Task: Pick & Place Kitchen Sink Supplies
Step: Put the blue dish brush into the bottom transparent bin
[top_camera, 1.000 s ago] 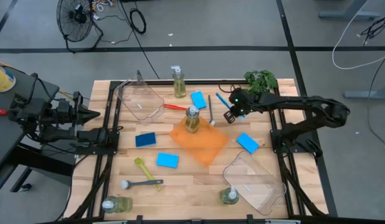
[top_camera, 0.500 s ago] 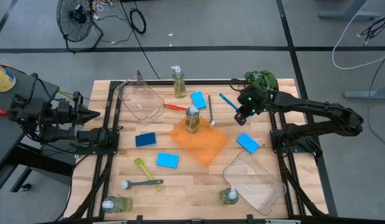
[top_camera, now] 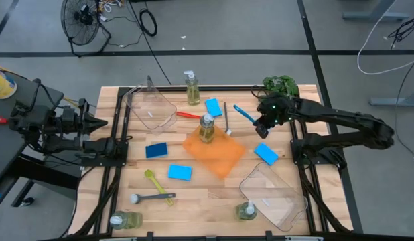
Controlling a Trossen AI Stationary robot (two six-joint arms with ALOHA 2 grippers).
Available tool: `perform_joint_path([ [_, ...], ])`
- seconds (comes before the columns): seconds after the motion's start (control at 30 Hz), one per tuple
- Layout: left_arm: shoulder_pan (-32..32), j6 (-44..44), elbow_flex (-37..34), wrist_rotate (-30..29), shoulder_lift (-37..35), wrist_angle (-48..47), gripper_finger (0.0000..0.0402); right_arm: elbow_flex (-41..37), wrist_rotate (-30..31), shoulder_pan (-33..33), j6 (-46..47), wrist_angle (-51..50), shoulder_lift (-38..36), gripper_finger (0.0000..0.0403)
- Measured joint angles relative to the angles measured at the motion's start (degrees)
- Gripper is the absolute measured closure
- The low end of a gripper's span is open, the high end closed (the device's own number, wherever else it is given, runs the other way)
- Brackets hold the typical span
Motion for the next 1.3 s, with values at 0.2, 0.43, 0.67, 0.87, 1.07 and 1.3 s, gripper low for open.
perform_joint_path([
  [0.2, 0.00, 0.01, 0.00, 0.00, 0.00, 0.00, 0.0399, 0.92, -2.00, 0.00, -0.16, -1.46, -2.47, 0.0391],
  [0.43, 0.00, 0.00, 0.00, 0.01, 0.01, 0.01, 0.0399, 5.45, -2.44, 0.08, -3.55, -7.00, -3.02, 0.0391],
  [0.67, -0.01, 0.02, 0.00, 0.00, 0.01, 0.00, 0.0399, 9.29, -2.36, 3.68, -3.49, -11.26, -3.04, 0.0391],
  [0.87, 0.00, 0.02, 0.00, 0.00, 0.01, 0.00, 0.0399, 11.00, -3.52, 8.73, -1.63, -14.29, -3.04, 0.0391],
  [1.07, 0.00, 0.01, 0.00, 0.01, 0.00, -0.01, 0.0399, 11.00, -10.94, 14.43, 2.80, -15.25, -3.02, 0.0391],
  [1.3, 0.00, 0.01, 0.00, 0.00, 0.00, 0.01, 0.0399, 11.00, -14.54, 22.62, 10.70, -15.49, -3.00, 0.0391],
])
